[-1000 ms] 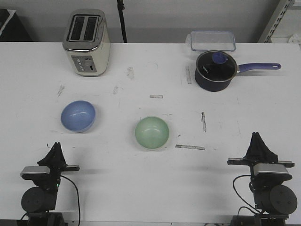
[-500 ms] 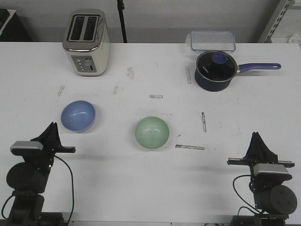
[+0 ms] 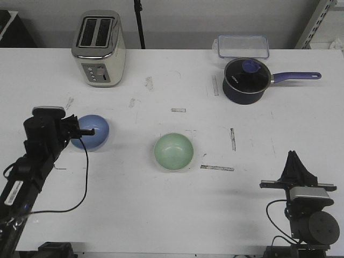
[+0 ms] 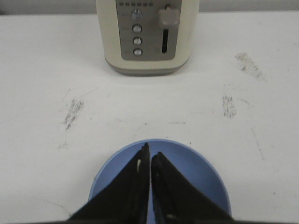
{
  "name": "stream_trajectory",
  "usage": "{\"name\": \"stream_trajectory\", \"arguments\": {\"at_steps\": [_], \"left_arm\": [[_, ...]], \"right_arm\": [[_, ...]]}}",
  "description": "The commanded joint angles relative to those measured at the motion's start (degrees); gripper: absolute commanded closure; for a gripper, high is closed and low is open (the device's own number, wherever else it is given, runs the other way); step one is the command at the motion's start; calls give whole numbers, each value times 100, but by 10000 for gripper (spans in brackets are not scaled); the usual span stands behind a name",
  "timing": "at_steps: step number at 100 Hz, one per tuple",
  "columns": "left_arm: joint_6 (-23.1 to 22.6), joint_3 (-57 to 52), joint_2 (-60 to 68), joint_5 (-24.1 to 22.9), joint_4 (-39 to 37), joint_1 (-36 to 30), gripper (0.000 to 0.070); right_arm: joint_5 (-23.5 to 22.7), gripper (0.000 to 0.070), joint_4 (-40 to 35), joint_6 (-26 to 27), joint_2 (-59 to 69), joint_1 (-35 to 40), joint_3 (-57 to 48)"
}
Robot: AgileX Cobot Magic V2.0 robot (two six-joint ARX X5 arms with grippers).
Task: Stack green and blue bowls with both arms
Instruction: 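Reach the left gripper to the rim of the light blue bowl, then grasp and lift the blue bowl with the left gripper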
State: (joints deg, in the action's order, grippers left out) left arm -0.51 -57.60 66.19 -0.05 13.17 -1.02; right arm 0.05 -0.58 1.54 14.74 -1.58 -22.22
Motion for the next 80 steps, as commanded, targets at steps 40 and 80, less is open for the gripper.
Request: {"name": "stream_trajectory", "arguments": {"at_steps": [40,80], "left_arm": [[1373,-2636,2227,551,3344,1029,699],[1484,-2640,3047,1300,3731,1681,326]], "right_arm": [[-2,686,61,57,-11,2,-11],[-4,686,61,57,-11,2,-11]]}}
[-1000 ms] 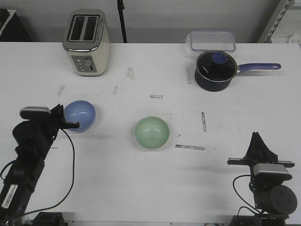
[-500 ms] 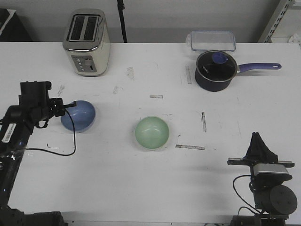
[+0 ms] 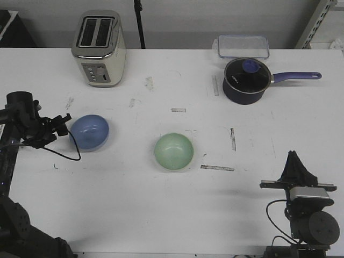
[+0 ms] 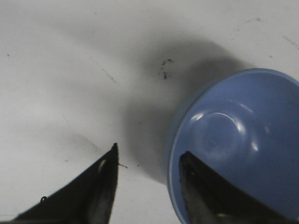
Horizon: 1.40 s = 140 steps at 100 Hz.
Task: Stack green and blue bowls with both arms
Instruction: 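Grasp and lift the blue bowl with the left gripper, then carry the blue bowl over the green bowl and lower it inside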
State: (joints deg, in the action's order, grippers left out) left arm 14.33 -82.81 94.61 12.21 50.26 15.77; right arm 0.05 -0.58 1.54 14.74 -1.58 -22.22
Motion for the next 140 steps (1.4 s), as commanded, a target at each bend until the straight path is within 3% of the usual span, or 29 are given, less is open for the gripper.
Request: {"name": "stream_trajectory", "arguments": {"at_steps": [1,15,39,56,74,115,140], "left_arm": [[0,-120,227,107,22,2,326],[-11,-120,496,584,-24,-96,326],[11,-120,879,535,-210,-271,355],[13,-120,1001,411,-271,-323,632],[9,-120,999,234,-286,-343,700],[33,-610,601,330,382,-981,699],[44,-1412,601,330,629,-2050,699]], "right_arm": [[-4,686,61,57,-11,2,-11],[-2,686,61,57,-11,2,-11],[-2,686,61,57,-11,2,-11],[-2,686,61,57,-11,2,-11],[-4,686,61,57,-11,2,-11],[-2,686,61,57,-11,2,-11],[-4,686,61,57,-11,2,-11]]}}
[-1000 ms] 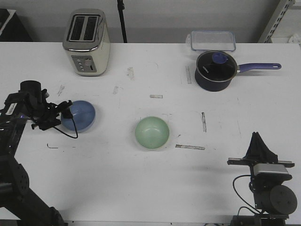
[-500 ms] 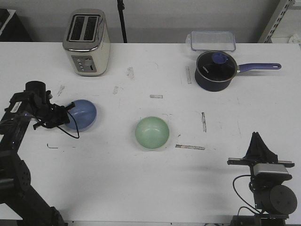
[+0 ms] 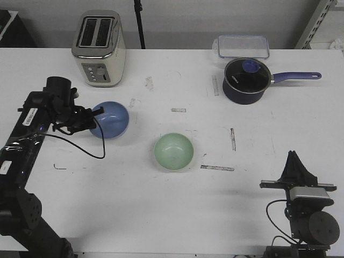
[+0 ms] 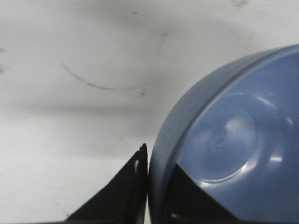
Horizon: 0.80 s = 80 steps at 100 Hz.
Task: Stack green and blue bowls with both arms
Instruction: 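Carry the blue bowl over the green bowl and lower it inside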
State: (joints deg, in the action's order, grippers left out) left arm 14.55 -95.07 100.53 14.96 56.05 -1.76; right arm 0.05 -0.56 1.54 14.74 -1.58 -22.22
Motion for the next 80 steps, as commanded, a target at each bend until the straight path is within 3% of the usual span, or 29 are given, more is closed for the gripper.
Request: {"name": "stream_trajectory", "arguments": {"at_steps": [1,27,41,80], "left_arm": [[35,-197,9,55,46,-354,699],[592,-227,229,229,-186,-1832,699],[660,-227,291,229,-352,-2409,699],[767,-227,710,140,-382,-3025,699]], "right_arm": [[-2,686,59,57,-11,2,-11],[-2,686,59,57,-11,2,-11],[-2,686,59,57,-11,2,-11],[-2,686,59,57,-11,2,-11]]}}
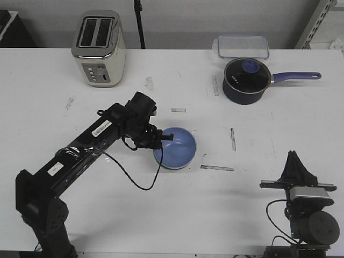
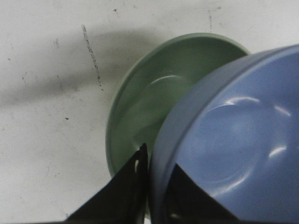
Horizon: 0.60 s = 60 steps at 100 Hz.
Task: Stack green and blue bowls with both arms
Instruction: 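Carry the blue bowl over the green bowl and lower it inside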
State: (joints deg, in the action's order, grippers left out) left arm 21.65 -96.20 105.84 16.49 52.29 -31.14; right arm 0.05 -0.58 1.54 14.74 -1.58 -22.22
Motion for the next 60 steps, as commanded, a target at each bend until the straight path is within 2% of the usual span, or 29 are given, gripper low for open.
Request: {"name": "stream_trajectory", "arguments": {"at_steps": [1,25,36,46,56,60], "left_arm": [[57,-114,188,-17,-7,-94,699],[203,-114,251,-37,-164,-114,682],[225,-114,254,-39,-129,-114,567],[334,-114,251,-37,-136,-114,512],[337,-118,212,-35,-138,-114,413],[339,-118,164,-35,-140,-114,401]], "right_arm": [[-4,686,61,57,-11,2,-11],[-4,686,61,57,-11,2,-11],[-2,686,61,57,-11,2,-11],[-2,686,61,57,-11,2,-11],[-2,686,61,57,-11,2,-11],[-4,686,61,57,-11,2,-11]]}}
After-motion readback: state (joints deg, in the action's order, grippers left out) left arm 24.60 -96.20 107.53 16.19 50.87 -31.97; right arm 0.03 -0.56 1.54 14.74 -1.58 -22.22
